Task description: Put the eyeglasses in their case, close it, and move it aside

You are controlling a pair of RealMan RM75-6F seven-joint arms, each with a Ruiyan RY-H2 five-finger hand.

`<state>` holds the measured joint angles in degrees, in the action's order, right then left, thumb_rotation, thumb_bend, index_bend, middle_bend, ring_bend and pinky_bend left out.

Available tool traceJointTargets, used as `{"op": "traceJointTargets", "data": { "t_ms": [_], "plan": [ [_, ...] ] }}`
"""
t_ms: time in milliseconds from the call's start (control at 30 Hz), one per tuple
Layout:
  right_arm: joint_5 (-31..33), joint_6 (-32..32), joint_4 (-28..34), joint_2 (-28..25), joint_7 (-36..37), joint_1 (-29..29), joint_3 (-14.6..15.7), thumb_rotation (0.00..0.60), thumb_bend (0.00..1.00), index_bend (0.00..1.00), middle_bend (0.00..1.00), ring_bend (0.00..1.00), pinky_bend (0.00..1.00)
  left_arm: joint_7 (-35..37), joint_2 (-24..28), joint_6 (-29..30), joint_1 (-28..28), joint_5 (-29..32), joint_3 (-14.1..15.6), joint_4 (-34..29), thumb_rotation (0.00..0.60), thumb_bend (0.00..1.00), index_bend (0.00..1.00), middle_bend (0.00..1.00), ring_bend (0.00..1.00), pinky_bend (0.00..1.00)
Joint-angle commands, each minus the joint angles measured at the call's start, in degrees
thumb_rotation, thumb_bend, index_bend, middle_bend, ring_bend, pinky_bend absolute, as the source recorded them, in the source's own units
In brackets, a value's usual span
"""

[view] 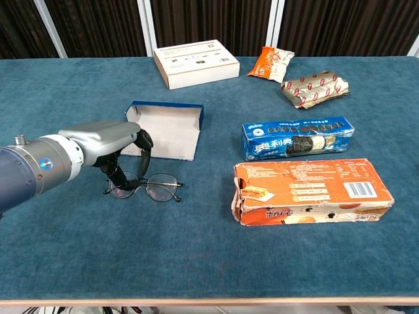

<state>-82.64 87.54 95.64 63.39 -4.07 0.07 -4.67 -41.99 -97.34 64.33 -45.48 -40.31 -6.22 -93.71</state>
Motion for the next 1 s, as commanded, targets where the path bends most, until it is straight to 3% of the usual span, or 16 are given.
{"op": "traceJointTargets", "data": {
  "t_ms": [33, 333, 733, 1000],
  "plan": [
    [0.0, 0.0, 0.0, 0.0, 0.1, 0.0, 0.0, 0.6, 0.12, 0.05, 0.0, 0.11, 0.16, -0.3, -0.4, 0.3, 0.0, 0.0, 0.1, 0.5, 0.6, 0.32, 0.55, 0.16, 0.0, 0.0],
    [0.1, -0.1, 0.0, -0.1, 0.2, 0.0, 0.0, 0.6, 0.12, 0.05, 0.0, 0.11, 0.16, -0.5, -1.3, 0.0, -0.2, 0.3, -0.2, 1.2, 0.6, 0.38, 0.55, 0.16, 0.0, 0.0],
    [0.2, -0.2, 0.0, -0.2, 0.4, 0.1, -0.1, 0.6, 0.12, 0.05, 0.0, 0.11, 0.16, -2.1, -2.7, 0.6, -0.7, 0.5, -0.4, 2.5, 0.6, 0.38, 0.52, 0.16, 0.0, 0.0],
    [0.2, -0.2, 0.1, -0.2, 0.5, 0.1, -0.1, 0.6, 0.12, 0.05, 0.0, 0.11, 0.16, -2.4, -2.8, 0.4, -0.6, 0.7, -0.2, 2.6, 0.6, 0.38, 0.55, 0.16, 0.0, 0.0]
  ]
}}
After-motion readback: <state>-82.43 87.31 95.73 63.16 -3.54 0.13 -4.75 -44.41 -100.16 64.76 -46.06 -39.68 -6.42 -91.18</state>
